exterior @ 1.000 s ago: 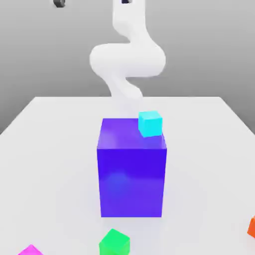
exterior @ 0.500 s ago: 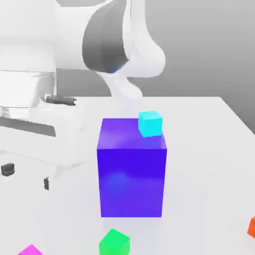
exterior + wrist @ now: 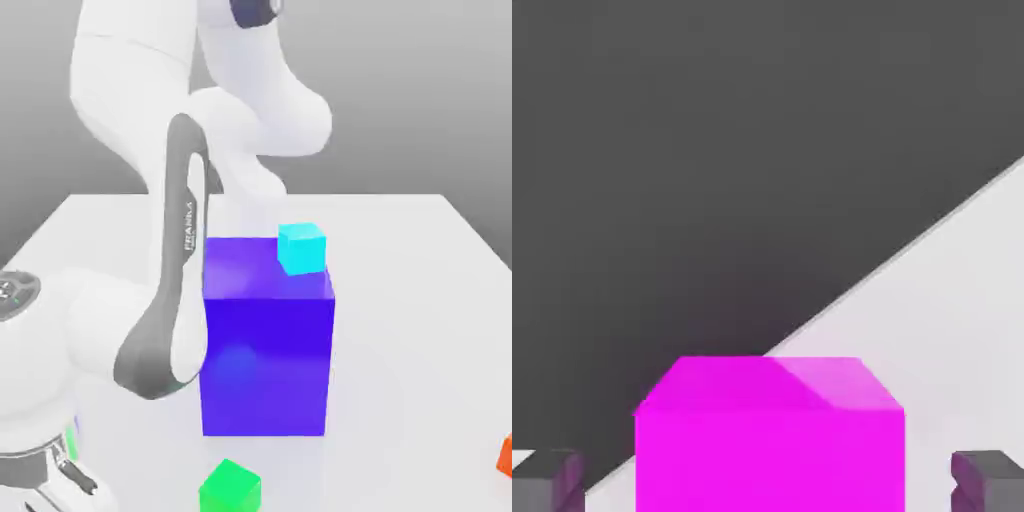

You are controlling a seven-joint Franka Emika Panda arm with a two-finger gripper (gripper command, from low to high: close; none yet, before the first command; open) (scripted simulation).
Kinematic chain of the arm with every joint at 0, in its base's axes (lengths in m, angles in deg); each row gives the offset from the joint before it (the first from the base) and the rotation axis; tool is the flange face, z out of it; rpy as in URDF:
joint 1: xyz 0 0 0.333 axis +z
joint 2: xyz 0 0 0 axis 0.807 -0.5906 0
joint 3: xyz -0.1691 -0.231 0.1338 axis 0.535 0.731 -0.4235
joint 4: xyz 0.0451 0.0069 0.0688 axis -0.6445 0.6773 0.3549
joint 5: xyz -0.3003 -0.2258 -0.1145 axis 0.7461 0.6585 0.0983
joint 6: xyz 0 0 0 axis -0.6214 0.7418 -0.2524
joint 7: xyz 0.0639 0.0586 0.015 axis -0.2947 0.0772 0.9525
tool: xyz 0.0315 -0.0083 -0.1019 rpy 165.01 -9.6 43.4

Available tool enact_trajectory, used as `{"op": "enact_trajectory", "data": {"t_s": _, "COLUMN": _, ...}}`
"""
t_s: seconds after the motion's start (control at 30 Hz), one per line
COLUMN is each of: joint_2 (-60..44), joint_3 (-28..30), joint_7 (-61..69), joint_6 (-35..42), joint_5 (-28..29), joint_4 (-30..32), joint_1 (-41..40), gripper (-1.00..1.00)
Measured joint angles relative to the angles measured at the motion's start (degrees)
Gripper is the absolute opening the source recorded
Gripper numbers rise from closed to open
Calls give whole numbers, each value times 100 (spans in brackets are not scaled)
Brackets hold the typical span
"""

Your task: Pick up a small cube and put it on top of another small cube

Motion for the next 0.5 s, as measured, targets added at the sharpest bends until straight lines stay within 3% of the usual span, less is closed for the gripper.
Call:
{"op": "enact_trajectory", "data": {"t_s": 0.13, "joint_2": 7, "joint_3": 3, "joint_7": 1, "joint_6": 6, "joint_5": -3, "joint_4": 2, "joint_1": 2, "gripper": -100}}
{"op": "enact_trajectory", "data": {"t_s": 0.27, "joint_2": 708, "joint_3": 117, "joint_7": -95, "joint_6": 525, "joint_5": 128, "joint_4": 183, "joint_1": 110, "gripper": -100}}
{"op": "enact_trajectory", "data": {"t_s": 0.5, "joint_2": 2180, "joint_3": -402, "joint_7": -500, "joint_6": 638, "joint_5": 579, "joint_4": 1512, "joint_1": 1016, "gripper": -100}}
